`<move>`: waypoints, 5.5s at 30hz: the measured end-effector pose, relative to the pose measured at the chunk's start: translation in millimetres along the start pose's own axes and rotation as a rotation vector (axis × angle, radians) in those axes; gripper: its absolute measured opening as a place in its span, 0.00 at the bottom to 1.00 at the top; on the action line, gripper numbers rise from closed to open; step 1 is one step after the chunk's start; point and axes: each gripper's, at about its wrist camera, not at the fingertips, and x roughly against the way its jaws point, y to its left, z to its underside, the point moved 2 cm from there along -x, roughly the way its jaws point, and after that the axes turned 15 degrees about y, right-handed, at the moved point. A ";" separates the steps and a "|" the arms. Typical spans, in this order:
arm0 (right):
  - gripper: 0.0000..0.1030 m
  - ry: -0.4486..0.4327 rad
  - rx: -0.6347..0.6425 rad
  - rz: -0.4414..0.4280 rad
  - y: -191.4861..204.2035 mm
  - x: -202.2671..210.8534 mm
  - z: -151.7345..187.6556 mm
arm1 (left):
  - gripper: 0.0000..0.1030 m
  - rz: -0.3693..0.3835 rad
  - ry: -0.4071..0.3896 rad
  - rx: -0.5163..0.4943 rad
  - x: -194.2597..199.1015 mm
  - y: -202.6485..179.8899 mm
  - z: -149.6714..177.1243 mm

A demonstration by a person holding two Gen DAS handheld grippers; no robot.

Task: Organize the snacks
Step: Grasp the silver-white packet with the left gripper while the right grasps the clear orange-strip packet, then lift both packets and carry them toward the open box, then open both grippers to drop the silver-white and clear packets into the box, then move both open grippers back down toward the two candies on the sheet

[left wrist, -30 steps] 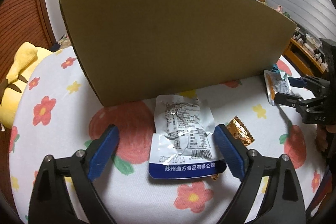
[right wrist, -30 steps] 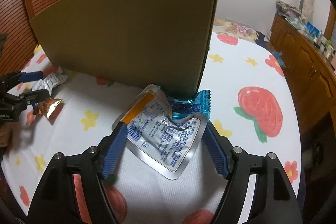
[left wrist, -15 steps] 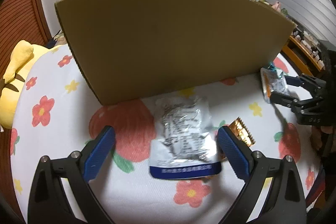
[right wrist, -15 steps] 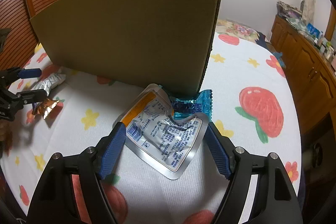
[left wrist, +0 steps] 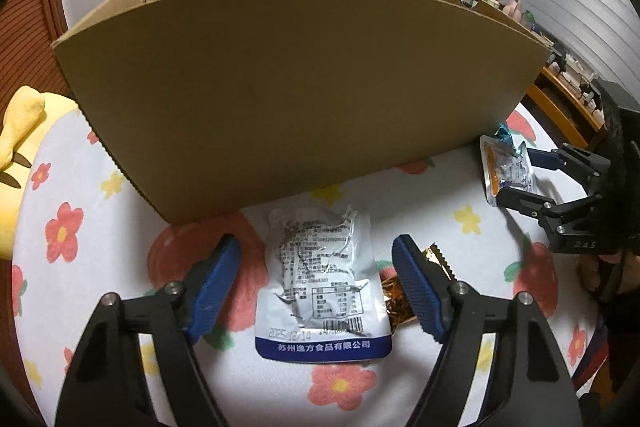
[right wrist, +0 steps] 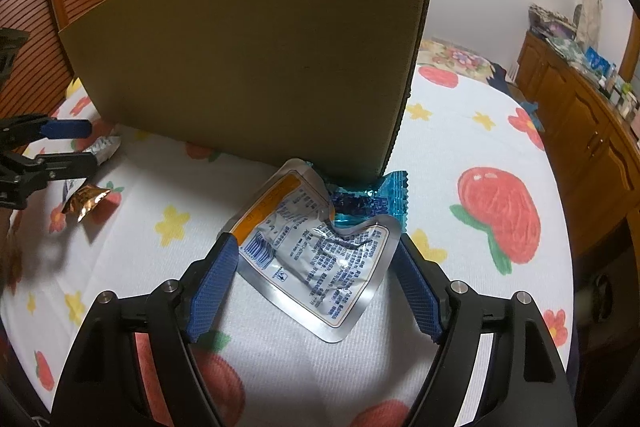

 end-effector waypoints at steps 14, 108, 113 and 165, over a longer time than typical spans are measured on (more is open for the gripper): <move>0.77 -0.002 0.008 0.004 3.1 0.8 -0.4 | 0.60 -0.081 0.006 -0.020 -5.9 -0.2 8.7; 0.00 -0.369 0.259 0.095 52.6 169.9 -90.0 | 0.59 -0.124 -0.325 -0.039 120.8 14.4 -64.5; 0.00 -0.314 0.260 0.112 42.8 140.3 -104.1 | 0.59 -0.132 -0.300 -0.041 107.7 18.4 -75.5; 0.59 -0.235 -0.036 -0.037 -7.5 103.6 -8.4 | 0.68 -0.096 -0.279 -0.108 104.8 -23.2 5.3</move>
